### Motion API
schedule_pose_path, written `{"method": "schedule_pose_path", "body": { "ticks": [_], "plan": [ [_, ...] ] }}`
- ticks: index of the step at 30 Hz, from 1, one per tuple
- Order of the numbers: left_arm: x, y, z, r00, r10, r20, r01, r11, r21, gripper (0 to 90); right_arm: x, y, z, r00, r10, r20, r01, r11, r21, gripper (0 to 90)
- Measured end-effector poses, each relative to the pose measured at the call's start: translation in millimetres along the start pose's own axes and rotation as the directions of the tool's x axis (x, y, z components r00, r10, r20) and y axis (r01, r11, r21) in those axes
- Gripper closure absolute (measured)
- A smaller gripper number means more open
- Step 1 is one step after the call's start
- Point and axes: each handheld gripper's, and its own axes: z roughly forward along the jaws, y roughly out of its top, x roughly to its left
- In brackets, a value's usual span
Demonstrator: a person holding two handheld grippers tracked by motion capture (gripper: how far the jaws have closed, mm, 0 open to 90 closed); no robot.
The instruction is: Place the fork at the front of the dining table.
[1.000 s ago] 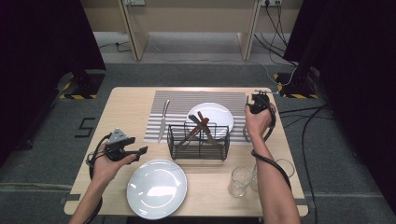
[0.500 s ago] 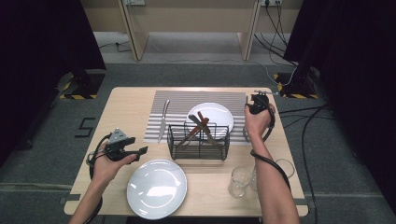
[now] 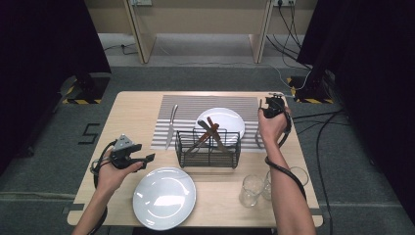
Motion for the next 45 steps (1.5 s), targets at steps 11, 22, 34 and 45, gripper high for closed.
{"method": "schedule_pose_path", "body": {
  "ticks": [11,22,34,45],
  "plan": [
    [1.2,-1.1,0.0,1.0000,-0.001,-0.002,0.001,1.0000,0.002,29.4,-0.5,-0.3,6.1,1.0000,0.002,0.008,-0.003,0.999,0.045,87.3],
    [1.7,-1.5,0.1,1.0000,-0.004,-0.003,0.004,1.0000,0.001,29.4,1.4,0.5,11.2,0.9999,-0.002,0.012,0.001,0.998,0.056,87.3],
    [0.8,-1.0,0.9,1.0000,0.000,-0.002,0.000,1.0000,0.004,29.4,1.7,5.5,4.3,0.9999,-0.006,0.012,0.005,0.998,0.063,87.4],
    [0.9,-1.8,1.7,1.0000,-0.001,0.000,0.001,1.0000,0.006,29.4,1.9,4.3,6.5,0.9998,-0.010,0.017,0.009,0.997,0.082,87.4]
  ]
}}
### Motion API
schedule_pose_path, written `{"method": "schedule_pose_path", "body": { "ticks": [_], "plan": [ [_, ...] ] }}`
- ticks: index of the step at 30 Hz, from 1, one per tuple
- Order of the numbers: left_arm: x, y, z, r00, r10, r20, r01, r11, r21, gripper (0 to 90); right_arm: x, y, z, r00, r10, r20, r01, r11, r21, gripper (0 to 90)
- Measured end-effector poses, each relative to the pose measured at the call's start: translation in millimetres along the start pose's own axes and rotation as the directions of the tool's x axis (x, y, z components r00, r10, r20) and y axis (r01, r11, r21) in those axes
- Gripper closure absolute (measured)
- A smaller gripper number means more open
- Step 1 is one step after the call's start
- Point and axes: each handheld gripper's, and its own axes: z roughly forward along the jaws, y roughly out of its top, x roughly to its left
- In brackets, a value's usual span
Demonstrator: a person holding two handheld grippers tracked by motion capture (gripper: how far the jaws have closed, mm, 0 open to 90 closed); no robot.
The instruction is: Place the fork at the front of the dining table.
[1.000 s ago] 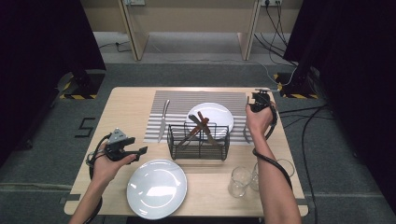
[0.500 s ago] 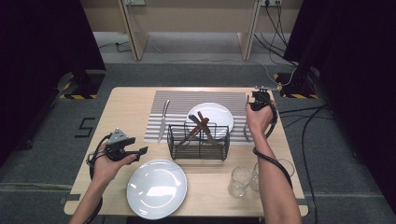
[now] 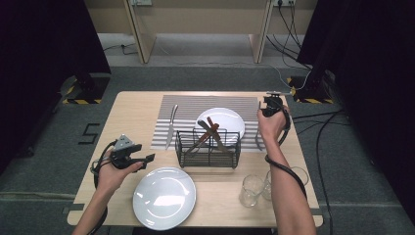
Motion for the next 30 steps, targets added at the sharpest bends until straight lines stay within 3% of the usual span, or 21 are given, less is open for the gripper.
{"method": "schedule_pose_path", "body": {
  "ticks": [22,30],
  "plan": [
    [1.5,-1.6,0.8,1.0000,-0.003,0.000,0.003,1.0000,0.003,29.4,0.7,-6.5,22.5,0.9999,-0.005,0.013,0.005,1.000,-0.011,87.2],
    [1.2,-1.8,1.1,1.0000,-0.004,0.001,0.004,1.0000,0.005,29.4,-1.9,-2.7,16.0,1.0000,-0.001,-0.004,0.001,1.000,-0.001,87.3]
  ]
}}
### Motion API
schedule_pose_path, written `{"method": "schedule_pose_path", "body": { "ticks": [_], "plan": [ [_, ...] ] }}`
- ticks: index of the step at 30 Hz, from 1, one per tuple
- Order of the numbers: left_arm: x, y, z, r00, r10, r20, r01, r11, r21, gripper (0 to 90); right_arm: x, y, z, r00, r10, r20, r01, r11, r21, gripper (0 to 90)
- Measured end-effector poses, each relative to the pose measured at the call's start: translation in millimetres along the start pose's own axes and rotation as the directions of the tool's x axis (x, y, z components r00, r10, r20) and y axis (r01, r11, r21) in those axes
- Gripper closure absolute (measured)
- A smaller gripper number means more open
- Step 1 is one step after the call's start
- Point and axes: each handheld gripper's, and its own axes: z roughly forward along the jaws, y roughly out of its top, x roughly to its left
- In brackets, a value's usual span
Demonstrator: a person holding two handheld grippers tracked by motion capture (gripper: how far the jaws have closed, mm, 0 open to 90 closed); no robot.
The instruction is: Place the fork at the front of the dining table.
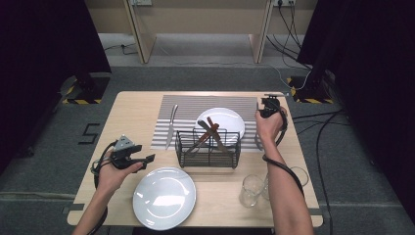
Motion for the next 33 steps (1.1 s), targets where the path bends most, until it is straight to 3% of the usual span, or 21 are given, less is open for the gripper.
{"method": "schedule_pose_path", "body": {
  "ticks": [10,15,33],
  "plan": [
    [-1.6,1.0,1.3,1.0000,0.003,0.001,-0.003,1.0000,0.000,29.4,-1.6,6.7,-8.9,1.0000,-0.005,0.002,0.005,1.000,0.027,87.4],
    [-0.9,0.2,1.4,1.0000,0.000,0.001,0.000,1.0000,0.000,29.4,1.3,5.7,-3.0,0.9999,-0.007,0.010,0.007,0.998,0.062,87.4],
    [0.6,-0.6,0.6,1.0000,-0.001,0.001,0.001,1.0000,0.002,29.4,4.1,0.9,22.4,0.9992,-0.023,0.031,0.021,0.996,0.085,87.2]
  ]
}}
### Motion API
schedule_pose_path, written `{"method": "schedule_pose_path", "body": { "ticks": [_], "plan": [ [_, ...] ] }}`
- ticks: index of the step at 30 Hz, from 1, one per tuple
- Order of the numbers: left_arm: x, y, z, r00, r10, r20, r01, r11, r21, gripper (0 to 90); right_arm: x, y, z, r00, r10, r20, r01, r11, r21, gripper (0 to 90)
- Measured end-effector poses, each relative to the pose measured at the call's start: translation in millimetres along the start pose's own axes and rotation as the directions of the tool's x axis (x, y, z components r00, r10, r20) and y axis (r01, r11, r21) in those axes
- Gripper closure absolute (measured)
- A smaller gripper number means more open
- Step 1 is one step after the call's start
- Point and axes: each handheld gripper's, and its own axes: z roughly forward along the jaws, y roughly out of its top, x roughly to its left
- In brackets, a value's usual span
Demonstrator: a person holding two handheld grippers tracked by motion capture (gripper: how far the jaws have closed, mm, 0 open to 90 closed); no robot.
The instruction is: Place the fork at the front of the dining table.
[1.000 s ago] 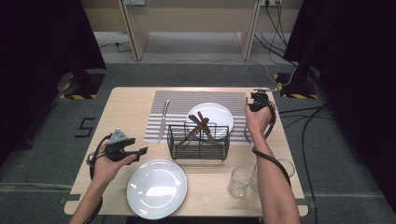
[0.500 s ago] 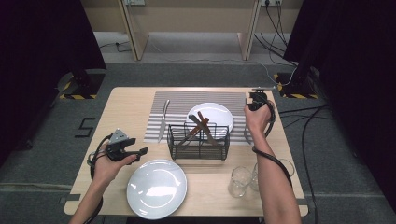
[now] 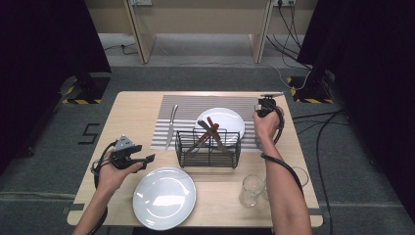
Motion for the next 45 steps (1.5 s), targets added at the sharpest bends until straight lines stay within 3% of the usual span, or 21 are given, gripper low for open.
{"method": "schedule_pose_path", "body": {
  "ticks": [8,45],
  "plan": [
    [0.2,0.0,0.0,1.0000,-0.001,-0.001,0.001,1.0000,-0.001,29.4,-1.4,-4.5,10.8,0.9999,0.016,0.000,-0.016,1.000,0.025,87.2],
    [-1.1,-1.2,1.8,1.0000,0.003,0.003,-0.003,1.0000,0.006,29.4,-6.1,-11.6,30.8,0.9996,0.004,0.028,-0.008,0.990,0.144,87.0]
  ]
}}
